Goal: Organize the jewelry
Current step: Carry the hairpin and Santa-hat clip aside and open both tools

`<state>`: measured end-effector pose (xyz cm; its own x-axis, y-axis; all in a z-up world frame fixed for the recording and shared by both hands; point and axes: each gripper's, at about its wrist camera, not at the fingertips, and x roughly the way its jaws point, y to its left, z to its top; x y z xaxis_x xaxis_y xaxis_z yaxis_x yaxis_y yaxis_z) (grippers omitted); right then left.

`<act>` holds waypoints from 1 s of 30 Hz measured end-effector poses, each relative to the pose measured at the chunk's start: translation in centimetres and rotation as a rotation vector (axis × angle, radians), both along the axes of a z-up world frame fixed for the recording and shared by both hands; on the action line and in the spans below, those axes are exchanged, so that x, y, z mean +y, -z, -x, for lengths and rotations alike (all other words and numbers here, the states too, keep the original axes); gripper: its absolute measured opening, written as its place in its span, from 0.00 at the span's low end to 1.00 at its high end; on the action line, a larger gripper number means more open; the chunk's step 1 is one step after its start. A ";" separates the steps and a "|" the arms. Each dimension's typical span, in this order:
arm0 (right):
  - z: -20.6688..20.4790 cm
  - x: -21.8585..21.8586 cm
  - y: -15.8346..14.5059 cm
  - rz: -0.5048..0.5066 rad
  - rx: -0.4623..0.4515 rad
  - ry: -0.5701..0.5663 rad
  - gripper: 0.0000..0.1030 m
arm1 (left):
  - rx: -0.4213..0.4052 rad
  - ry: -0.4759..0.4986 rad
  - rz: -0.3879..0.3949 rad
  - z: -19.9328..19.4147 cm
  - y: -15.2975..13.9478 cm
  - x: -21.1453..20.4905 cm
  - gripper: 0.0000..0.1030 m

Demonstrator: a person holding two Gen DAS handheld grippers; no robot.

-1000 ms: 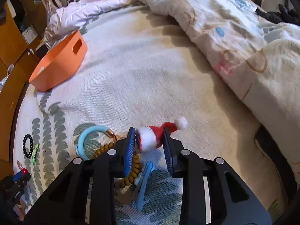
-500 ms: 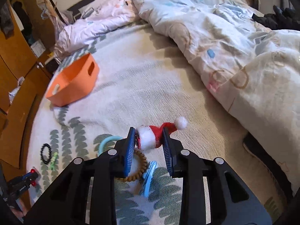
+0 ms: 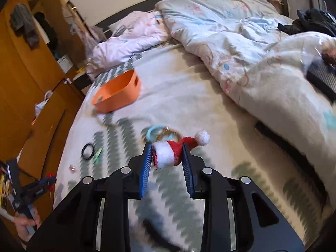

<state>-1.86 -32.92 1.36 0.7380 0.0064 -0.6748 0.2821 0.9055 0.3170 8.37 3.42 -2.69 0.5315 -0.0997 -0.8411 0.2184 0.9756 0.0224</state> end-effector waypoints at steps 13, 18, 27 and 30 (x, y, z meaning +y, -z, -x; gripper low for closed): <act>8.0 3.1 5.9 -0.022 0.070 0.009 0.29 | -0.016 0.046 0.065 7.4 0.7 0.2 0.21; 9.0 3.0 6.2 -0.009 0.062 0.027 0.29 | -0.018 0.114 0.056 10.1 1.5 -1.6 0.21; 8.2 3.1 7.6 0.027 0.113 0.013 0.32 | 0.045 0.107 -0.059 10.5 4.9 -3.3 0.22; 7.9 3.3 8.0 0.043 0.128 0.010 0.36 | 0.036 0.099 -0.074 10.5 5.1 -3.3 0.30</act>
